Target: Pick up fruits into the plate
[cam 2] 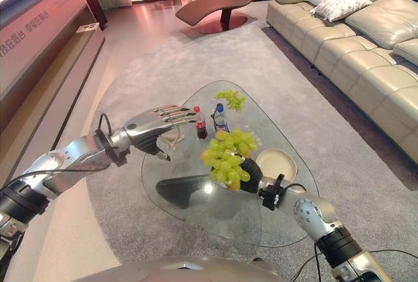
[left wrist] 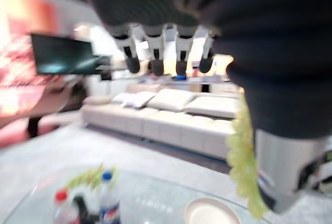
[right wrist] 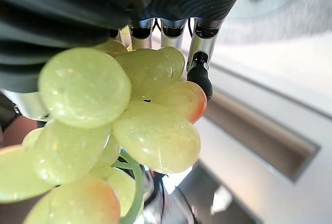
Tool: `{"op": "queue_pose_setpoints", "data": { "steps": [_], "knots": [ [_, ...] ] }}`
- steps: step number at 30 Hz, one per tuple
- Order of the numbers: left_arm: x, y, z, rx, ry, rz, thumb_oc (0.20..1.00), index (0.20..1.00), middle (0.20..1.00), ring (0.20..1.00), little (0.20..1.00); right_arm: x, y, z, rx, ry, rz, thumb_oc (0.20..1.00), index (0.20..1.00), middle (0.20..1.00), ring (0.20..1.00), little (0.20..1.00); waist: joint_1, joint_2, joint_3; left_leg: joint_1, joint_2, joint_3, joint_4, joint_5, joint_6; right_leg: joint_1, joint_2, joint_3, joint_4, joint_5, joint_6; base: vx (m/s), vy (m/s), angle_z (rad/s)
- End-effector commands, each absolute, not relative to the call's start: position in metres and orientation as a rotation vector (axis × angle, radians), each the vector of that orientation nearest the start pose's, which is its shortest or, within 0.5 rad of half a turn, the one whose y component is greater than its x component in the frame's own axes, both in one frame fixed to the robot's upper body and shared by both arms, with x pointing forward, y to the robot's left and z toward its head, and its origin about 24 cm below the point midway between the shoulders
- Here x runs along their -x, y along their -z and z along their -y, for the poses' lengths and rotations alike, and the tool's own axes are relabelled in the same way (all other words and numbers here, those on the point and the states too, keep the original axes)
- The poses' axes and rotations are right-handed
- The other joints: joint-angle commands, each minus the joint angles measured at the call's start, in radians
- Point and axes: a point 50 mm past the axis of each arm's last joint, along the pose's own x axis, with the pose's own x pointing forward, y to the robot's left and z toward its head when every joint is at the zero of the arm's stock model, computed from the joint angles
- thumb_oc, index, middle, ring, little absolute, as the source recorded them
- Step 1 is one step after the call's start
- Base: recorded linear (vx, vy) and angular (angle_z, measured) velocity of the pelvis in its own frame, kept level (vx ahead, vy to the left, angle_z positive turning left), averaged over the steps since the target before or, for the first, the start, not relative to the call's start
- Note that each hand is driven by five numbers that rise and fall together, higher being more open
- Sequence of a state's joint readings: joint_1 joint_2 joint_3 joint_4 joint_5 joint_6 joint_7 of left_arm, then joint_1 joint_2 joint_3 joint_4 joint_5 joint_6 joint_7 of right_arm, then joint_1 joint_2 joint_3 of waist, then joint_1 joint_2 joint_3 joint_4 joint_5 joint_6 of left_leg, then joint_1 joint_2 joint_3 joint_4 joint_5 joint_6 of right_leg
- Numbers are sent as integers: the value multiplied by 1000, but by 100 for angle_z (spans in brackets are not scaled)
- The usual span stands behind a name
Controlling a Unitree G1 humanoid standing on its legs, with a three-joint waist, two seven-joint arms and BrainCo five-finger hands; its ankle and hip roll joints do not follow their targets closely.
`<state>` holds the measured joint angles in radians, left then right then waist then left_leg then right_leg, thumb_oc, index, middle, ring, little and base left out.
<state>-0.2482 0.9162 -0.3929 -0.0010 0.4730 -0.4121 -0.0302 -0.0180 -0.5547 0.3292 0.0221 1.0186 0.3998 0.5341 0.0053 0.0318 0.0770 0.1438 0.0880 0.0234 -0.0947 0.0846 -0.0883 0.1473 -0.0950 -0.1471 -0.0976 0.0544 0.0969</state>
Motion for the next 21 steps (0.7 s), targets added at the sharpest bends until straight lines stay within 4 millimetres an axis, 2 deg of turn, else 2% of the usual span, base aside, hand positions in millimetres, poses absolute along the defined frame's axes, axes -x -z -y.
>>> {"op": "queue_pose_setpoints", "data": {
  "steps": [1, 2, 6, 9, 10, 11, 13, 16, 21],
  "knots": [
    [-275, -116, -220, -1191, 431, 326, 1000, 1000, 1000, 1000, 1000, -236, -42, 160, -540, -786, -255, 200, 200, 200, 200, 200, 22, -47, 37, 56, -85, 54, 19, -148, 65, 32, -1, -35, 20, -45, 26, 26, -52, 0],
    [-271, -101, -231, -1119, 384, 234, 1000, 1000, 1000, 1000, 1000, -237, -39, 169, -519, -725, -243, 200, 200, 200, 200, 200, 22, -48, 48, 49, -83, 54, 21, -146, 64, 25, 0, -35, 23, -45, 24, -13, -44, 1],
    [-264, -66, -252, -964, 279, 48, 1000, 1000, 1000, 1000, 1000, -246, -37, 193, -443, -573, -194, 200, 200, 200, 200, 200, 24, -48, 91, 17, -76, 52, 35, -143, 62, -7, 3, -33, 37, -47, 19, -85, -51, 0],
    [-252, -25, -270, -839, 180, -170, 1000, 1000, 1000, 1000, 1000, -255, -38, 216, -319, -416, -150, 200, 200, 200, 200, 200, 27, -47, 142, -22, -71, 47, 58, -144, 62, -51, 7, -29, 66, -52, 14, -102, -77, 5],
    [-252, -25, -270, -839, 180, -170, 1000, 1000, 1000, 1000, 1000, -255, -38, 216, -319, -416, -150, 200, 200, 200, 200, 200, 27, -46, 142, -23, -70, 47, 59, -144, 62, -52, 7, -29, 67, -52, 14, -83, -94, 9],
    [-243, -4, -276, -803, 143, -274, 1000, 1000, 1000, 1000, 1000, -260, -41, 227, -226, -332, -131, 200, 200, 200, 200, 200, 27, -46, 168, -44, -69, 44, 69, -142, 62, -73, 10, -23, 78, -53, 11, -136, -101, 6],
    [-232, 21, -282, -738, 62, -395, 1000, 1000, 1000, 1000, 1000, -271, -52, 240, -89, -224, -90, 200, 200, 200, 200, 200, 25, -46, 224, -91, -68, 38, 88, -136, 63, -121, 13, -15, 107, -56, 6, -224, -124, 1],
    [-223, 47, -281, -657, -12, -493, 1000, 1000, 1000, 1000, 1000, -286, -66, 258, 62, -120, -47, 200, 200, 200, 200, 200, 22, -35, 286, -140, -68, 29, 111, -128, 64, -176, 19, -10, 147, -60, -3, -194, -81, -2],
    [-223, 69, -271, -665, -24, -593, 1000, 1000, 1000, 1000, 1000, -312, -100, 276, 263, 33, 13, 200, 200, 200, 200, 200, 14, -16, 378, -217, -69, 9, 141, -113, 59, -255, 26, -4, 193, -61, -14, -159, -80, 6]
  ]
}}
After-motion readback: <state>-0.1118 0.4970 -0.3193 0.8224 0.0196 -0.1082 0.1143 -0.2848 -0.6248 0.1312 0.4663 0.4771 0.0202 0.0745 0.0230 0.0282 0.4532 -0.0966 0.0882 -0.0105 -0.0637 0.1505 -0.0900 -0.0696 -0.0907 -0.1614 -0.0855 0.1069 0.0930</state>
